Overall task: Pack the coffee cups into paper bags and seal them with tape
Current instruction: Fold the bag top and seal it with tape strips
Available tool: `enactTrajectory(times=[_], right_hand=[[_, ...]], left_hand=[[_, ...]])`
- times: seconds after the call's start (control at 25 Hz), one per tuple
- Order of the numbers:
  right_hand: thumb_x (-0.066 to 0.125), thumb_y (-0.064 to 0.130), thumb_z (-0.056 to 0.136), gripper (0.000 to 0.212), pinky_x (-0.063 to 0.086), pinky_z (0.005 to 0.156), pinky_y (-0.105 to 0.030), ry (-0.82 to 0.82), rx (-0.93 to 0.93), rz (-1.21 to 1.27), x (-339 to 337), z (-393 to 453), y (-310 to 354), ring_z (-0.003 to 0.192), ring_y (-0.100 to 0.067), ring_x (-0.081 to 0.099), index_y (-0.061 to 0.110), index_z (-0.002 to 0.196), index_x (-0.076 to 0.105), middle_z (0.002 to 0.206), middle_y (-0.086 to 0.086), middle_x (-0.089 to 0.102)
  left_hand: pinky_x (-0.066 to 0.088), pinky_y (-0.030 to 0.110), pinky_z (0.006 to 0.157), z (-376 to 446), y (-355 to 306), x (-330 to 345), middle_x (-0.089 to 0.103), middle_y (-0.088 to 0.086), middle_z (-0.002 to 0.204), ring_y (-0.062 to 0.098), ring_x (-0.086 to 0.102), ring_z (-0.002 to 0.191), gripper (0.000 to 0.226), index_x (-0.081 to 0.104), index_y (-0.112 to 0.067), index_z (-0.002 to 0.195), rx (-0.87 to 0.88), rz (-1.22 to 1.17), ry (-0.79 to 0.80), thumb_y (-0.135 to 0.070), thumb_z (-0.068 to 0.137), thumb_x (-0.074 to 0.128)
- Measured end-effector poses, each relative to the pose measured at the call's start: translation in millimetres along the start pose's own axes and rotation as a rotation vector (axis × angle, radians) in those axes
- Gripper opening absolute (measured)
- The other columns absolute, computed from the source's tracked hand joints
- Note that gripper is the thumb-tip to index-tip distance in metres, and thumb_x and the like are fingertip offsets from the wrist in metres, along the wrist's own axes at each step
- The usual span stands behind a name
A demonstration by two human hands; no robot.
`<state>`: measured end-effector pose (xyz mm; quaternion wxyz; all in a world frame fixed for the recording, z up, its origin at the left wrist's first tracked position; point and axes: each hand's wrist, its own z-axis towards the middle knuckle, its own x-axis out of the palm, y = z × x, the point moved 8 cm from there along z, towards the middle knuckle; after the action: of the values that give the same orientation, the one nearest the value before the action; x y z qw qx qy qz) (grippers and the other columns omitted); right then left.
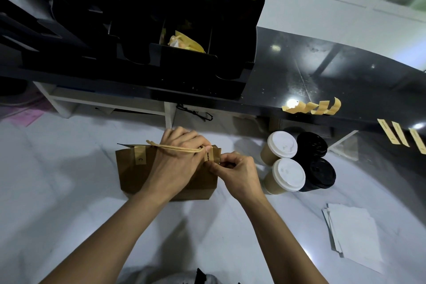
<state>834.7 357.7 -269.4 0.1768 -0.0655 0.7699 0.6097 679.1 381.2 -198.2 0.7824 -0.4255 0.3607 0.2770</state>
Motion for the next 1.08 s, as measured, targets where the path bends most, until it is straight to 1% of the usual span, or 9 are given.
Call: enactTrajectory(times=[0.12, 0.24, 0.36, 0.48, 0.64, 0.76, 0.88, 0.96, 1.08], right_hand=[[0.087, 0.021, 0.079, 0.008, 0.059, 0.073, -0.045, 0.016, 0.002, 0.006, 1.1, -0.3, 1.7, 0.077, -0.033, 0.068, 0.018, 0.077, 0.08, 0.087, -0.013, 0.072], [0.084, 0.021, 0.081, 0.006, 0.048, 0.06, -0.03, 0.051, 0.018, 0.033, 0.9, -2.6, 3.0, 0.063, -0.019, 0.055, 0.017, 0.078, 0.08, 0.08, -0.013, 0.069], [0.083, 0.025, 0.083, 0.009, 0.047, 0.064, -0.034, 0.062, 0.012, 0.062, 2.9, -4.0, 3.8, 0.066, -0.019, 0.056, 0.017, 0.079, 0.08, 0.083, -0.021, 0.069], [0.082, 0.027, 0.083, 0.011, 0.048, 0.065, -0.037, 0.049, 0.017, 0.088, 4.6, -5.5, 1.9, 0.068, -0.023, 0.058, 0.017, 0.079, 0.079, 0.082, -0.024, 0.069], [0.081, 0.019, 0.084, 0.005, 0.052, 0.064, -0.033, 0.04, -0.011, 0.113, 3.9, -11.4, 6.6, 0.068, -0.017, 0.06, 0.021, 0.087, 0.079, 0.081, -0.016, 0.073], [0.086, 0.024, 0.078, 0.026, 0.053, 0.061, -0.021, -0.04, -0.011, 0.092, 2.5, -12.5, -0.7, 0.074, -0.012, 0.064, 0.025, 0.099, 0.072, 0.087, -0.008, 0.072], [0.089, 0.035, 0.072, 0.05, 0.06, 0.076, -0.029, -0.073, 0.035, 0.069, 6.0, -12.8, -17.4, 0.098, -0.016, 0.067, 0.03, 0.113, 0.06, 0.109, 0.0, 0.067], [0.089, 0.047, 0.067, 0.07, 0.06, 0.088, -0.037, -0.04, 0.074, 0.093, 13.2, -15.3, -29.7, 0.109, -0.015, 0.064, 0.031, 0.125, 0.054, 0.12, 0.002, 0.064], [0.086, 0.062, 0.055, 0.098, 0.056, 0.097, -0.042, 0.007, 0.112, 0.084, 23.5, -20.7, -40.7, 0.117, -0.015, 0.062, 0.03, 0.139, 0.046, 0.129, 0.002, 0.061]], left_hand=[[0.033, 0.027, 0.083, 0.5, 3.4, 0.0, 0.066, -0.014, 0.097, 0.008, 0.044, 0.093, 0.009, 0.071, -0.026, 0.096, -0.018, -0.016, 0.01, -0.03, 0.096, 0.062], [0.036, 0.029, 0.084, -2.6, 8.5, -0.6, 0.065, -0.014, 0.1, 0.008, 0.042, 0.097, 0.014, 0.072, -0.028, 0.101, -0.052, -0.062, 0.023, -0.033, 0.096, 0.061], [0.043, 0.033, 0.091, -6.7, 7.0, -5.4, 0.066, -0.011, 0.111, 0.009, 0.045, 0.107, 0.029, 0.066, -0.03, 0.123, -0.068, -0.06, 0.031, -0.037, 0.096, 0.058], [0.039, 0.029, 0.1, -14.5, 8.8, -10.7, 0.062, -0.008, 0.126, 0.012, 0.048, 0.12, 0.048, 0.047, -0.033, 0.143, -0.117, -0.098, 0.048, -0.036, 0.097, 0.058], [0.044, 0.028, 0.103, -33.1, 7.8, -27.8, 0.058, 0.0, 0.135, 0.014, 0.052, 0.126, 0.048, 0.048, -0.025, 0.145, -0.133, -0.161, -0.056, -0.021, 0.098, 0.058], [0.049, 0.023, 0.098, -48.6, 5.8, -53.5, 0.065, 0.001, 0.121, 0.016, 0.06, 0.114, 0.033, 0.063, -0.014, 0.126, -0.082, -0.114, -0.241, -0.008, 0.095, 0.058], [0.041, 0.013, 0.086, -67.6, 15.7, -77.1, 0.065, 0.0, 0.099, 0.017, 0.057, 0.094, 0.017, 0.067, -0.01, 0.104, -0.126, -0.099, -0.425, -0.005, 0.091, 0.057], [0.043, 0.018, 0.077, -83.8, 33.5, -85.2, 0.059, -0.004, 0.095, 0.016, 0.052, 0.088, 0.014, 0.06, -0.012, 0.102, -0.252, -0.161, -0.513, -0.01, 0.088, 0.059], [0.048, 0.035, 0.077, -106.8, 67.5, -81.7, 0.051, -0.004, 0.106, 0.02, 0.048, 0.094, 0.025, 0.051, -0.016, 0.111, -0.457, -0.225, -0.556, -0.02, 0.088, 0.06]])
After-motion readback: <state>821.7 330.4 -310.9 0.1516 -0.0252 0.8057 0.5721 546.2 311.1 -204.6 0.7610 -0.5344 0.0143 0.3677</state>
